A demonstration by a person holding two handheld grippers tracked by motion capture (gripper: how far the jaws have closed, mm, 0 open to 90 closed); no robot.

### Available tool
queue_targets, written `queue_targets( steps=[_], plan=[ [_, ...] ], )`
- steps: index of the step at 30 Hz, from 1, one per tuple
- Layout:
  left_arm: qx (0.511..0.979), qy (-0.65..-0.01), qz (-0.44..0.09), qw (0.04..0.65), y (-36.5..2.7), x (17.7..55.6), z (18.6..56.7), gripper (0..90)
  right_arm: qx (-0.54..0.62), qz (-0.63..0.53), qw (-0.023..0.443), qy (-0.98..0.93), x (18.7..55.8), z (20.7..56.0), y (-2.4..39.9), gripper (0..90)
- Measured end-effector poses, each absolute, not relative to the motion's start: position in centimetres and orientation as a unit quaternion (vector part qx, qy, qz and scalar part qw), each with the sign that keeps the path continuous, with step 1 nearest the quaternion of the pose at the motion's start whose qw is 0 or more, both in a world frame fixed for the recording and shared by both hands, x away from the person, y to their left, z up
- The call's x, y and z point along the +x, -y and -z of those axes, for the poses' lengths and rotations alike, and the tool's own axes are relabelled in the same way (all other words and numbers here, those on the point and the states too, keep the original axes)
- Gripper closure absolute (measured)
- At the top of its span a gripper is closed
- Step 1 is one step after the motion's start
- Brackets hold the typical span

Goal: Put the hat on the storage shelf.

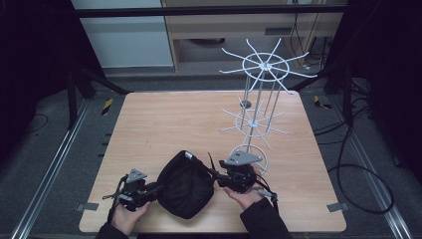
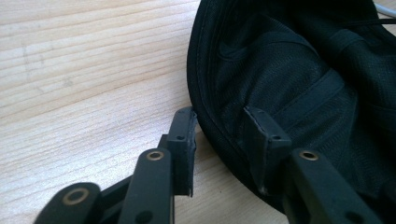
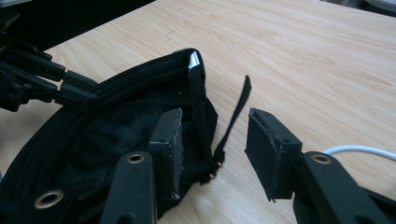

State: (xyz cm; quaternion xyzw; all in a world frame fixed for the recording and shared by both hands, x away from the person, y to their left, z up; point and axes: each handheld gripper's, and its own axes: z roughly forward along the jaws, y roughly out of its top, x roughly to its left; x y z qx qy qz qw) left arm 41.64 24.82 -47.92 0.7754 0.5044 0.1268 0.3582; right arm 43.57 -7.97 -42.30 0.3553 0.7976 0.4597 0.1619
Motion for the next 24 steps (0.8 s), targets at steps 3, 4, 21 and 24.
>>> queue_targets(
  steps=[3, 4, 21, 24],
  plan=[
    [0.773, -0.511, -0.125, 0.356, -24.8, 41.9, 47.9, 67.9, 0.354, -0.456, 0.162, -0.800, 43.9, 42.5, 7.3, 55.6],
    [0.771, -0.513, -0.125, 0.356, -24.8, 42.1, 48.0, 69.2, 0.353, -0.456, 0.159, -0.801, 44.0, 42.6, 7.1, 55.6],
    [0.763, -0.479, -0.153, 0.407, -24.4, 42.8, 46.8, 82.4, 0.349, -0.438, 0.150, -0.815, 45.1, 43.4, 5.2, 52.7],
    [0.764, -0.469, -0.154, 0.416, -24.1, 42.9, 46.6, 82.5, 0.351, -0.430, 0.149, -0.818, 45.5, 43.8, 4.9, 52.8]
  ],
)
